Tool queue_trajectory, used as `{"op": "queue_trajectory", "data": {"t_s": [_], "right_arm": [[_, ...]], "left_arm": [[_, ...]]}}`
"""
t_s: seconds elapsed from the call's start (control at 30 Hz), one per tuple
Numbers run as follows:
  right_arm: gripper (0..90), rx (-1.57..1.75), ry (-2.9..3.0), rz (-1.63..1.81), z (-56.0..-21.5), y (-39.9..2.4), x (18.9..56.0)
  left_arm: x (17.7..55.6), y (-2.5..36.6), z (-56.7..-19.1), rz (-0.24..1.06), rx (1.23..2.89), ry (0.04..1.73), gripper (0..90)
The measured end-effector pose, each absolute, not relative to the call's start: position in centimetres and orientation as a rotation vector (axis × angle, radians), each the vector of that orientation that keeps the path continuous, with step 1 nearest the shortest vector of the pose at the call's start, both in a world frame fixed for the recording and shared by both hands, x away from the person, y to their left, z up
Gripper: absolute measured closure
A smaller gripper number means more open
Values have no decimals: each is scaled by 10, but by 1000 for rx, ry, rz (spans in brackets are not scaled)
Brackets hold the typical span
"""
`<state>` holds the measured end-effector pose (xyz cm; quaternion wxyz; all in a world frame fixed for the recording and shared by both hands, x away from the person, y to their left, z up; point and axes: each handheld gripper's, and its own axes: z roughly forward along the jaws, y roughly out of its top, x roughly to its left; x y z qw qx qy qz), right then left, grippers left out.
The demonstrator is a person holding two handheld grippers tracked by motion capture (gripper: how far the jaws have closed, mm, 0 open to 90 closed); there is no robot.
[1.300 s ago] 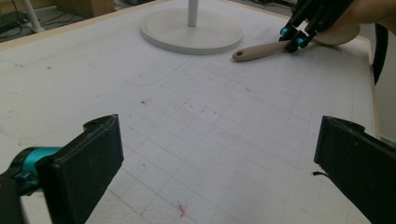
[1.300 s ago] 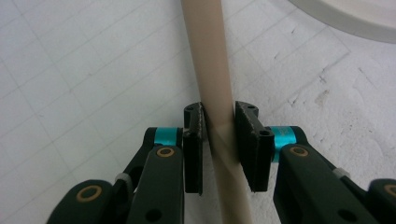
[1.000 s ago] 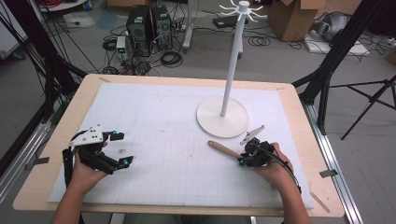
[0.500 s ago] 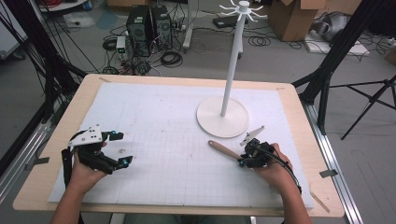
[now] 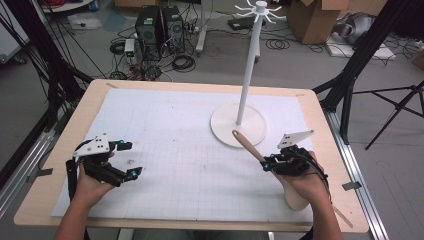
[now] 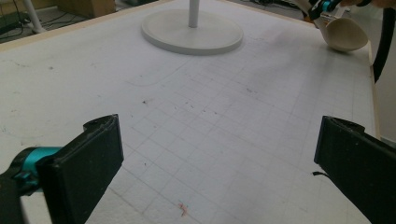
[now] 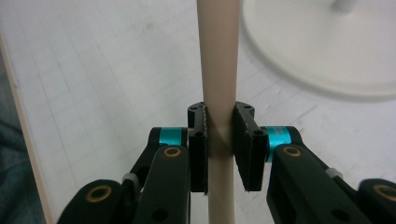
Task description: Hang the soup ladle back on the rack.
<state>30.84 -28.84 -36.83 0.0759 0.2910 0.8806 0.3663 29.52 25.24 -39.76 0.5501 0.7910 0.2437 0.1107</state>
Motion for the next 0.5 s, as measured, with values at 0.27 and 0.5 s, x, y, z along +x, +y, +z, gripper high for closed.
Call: {"op": "queue_trajectory", "data": {"t_s": [0.27, 0.5], "right_arm": [[771, 840, 2479, 1288, -335, -308, 301], [771, 829, 2449, 1276, -320, -312, 300]], "left_arm": [[295, 254, -396, 269, 1867, 575, 17], [294, 253, -396, 266, 1864, 574, 17]]}}
